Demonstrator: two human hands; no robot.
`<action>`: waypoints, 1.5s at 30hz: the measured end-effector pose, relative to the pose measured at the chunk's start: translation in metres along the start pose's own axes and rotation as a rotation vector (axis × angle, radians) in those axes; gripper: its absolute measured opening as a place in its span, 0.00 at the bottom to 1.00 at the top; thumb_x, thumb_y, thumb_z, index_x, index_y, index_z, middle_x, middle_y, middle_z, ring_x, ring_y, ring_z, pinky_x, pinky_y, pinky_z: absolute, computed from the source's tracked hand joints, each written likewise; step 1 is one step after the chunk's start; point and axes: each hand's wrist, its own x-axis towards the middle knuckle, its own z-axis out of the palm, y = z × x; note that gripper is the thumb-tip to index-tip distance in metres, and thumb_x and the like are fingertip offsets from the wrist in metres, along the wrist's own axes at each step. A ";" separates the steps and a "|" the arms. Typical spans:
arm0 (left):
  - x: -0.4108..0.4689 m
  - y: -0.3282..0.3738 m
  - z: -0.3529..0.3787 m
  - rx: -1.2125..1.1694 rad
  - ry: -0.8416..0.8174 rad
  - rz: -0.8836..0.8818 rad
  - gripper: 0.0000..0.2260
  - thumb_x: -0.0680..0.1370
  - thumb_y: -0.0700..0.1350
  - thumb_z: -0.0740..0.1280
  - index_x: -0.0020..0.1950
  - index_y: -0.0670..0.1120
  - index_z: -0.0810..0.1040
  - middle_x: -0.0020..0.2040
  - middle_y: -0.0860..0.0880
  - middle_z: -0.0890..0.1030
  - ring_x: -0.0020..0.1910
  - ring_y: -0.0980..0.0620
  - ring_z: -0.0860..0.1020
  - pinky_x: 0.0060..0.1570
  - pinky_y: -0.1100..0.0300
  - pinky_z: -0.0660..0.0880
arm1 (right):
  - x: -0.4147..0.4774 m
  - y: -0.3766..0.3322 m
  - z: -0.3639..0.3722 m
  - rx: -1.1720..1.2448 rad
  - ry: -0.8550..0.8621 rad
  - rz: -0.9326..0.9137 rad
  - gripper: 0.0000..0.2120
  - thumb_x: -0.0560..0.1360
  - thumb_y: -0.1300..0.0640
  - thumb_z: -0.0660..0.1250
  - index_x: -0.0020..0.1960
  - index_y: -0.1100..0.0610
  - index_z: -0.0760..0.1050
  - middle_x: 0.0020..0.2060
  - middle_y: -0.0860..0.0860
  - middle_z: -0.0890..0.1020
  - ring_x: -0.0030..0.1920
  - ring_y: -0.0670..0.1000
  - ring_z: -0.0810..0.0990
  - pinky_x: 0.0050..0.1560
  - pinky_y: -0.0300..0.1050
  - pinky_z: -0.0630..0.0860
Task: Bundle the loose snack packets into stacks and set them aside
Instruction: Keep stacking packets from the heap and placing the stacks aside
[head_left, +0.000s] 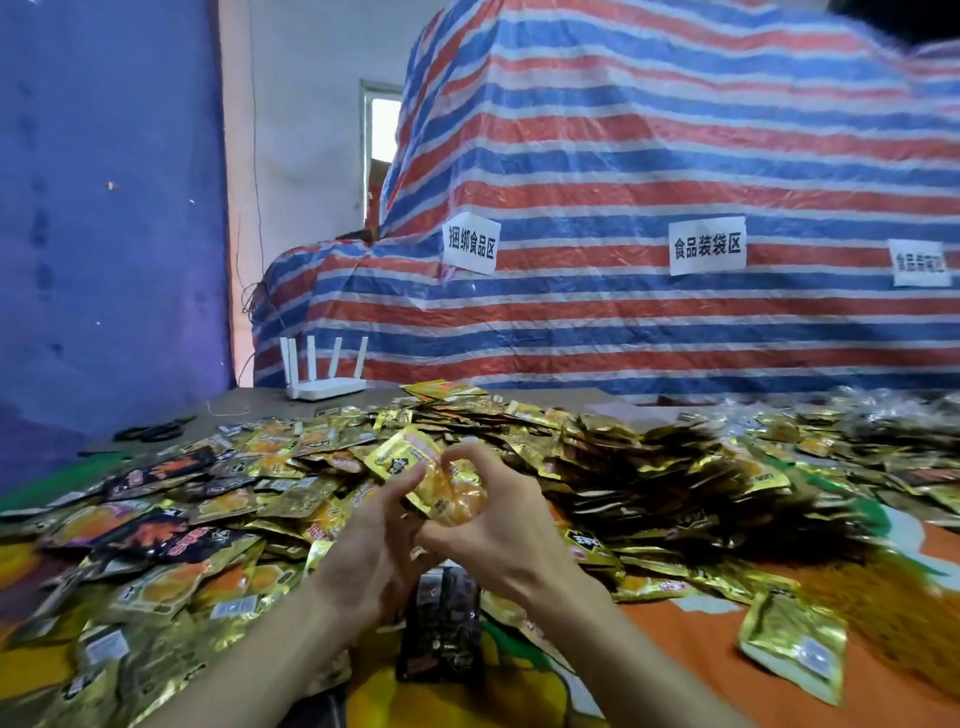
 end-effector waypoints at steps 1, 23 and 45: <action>0.002 -0.001 -0.001 0.022 0.038 0.021 0.30 0.72 0.57 0.75 0.63 0.36 0.76 0.58 0.41 0.80 0.60 0.43 0.78 0.64 0.42 0.75 | 0.003 -0.001 -0.011 -0.015 0.046 0.008 0.26 0.63 0.43 0.74 0.59 0.44 0.72 0.41 0.47 0.83 0.34 0.43 0.79 0.35 0.39 0.79; 0.005 0.000 -0.010 0.534 0.291 0.451 0.06 0.76 0.46 0.68 0.45 0.46 0.84 0.41 0.47 0.84 0.42 0.48 0.79 0.44 0.53 0.75 | 0.086 0.086 -0.113 -1.001 0.157 0.632 0.25 0.79 0.38 0.57 0.61 0.57 0.77 0.64 0.62 0.78 0.67 0.64 0.71 0.68 0.62 0.63; 0.020 0.009 -0.072 1.766 0.528 -0.205 0.47 0.65 0.80 0.63 0.78 0.60 0.62 0.80 0.50 0.62 0.78 0.44 0.57 0.75 0.40 0.52 | 0.039 0.039 0.055 -0.756 -0.366 0.531 0.32 0.78 0.40 0.61 0.75 0.59 0.65 0.73 0.63 0.68 0.75 0.64 0.62 0.73 0.57 0.60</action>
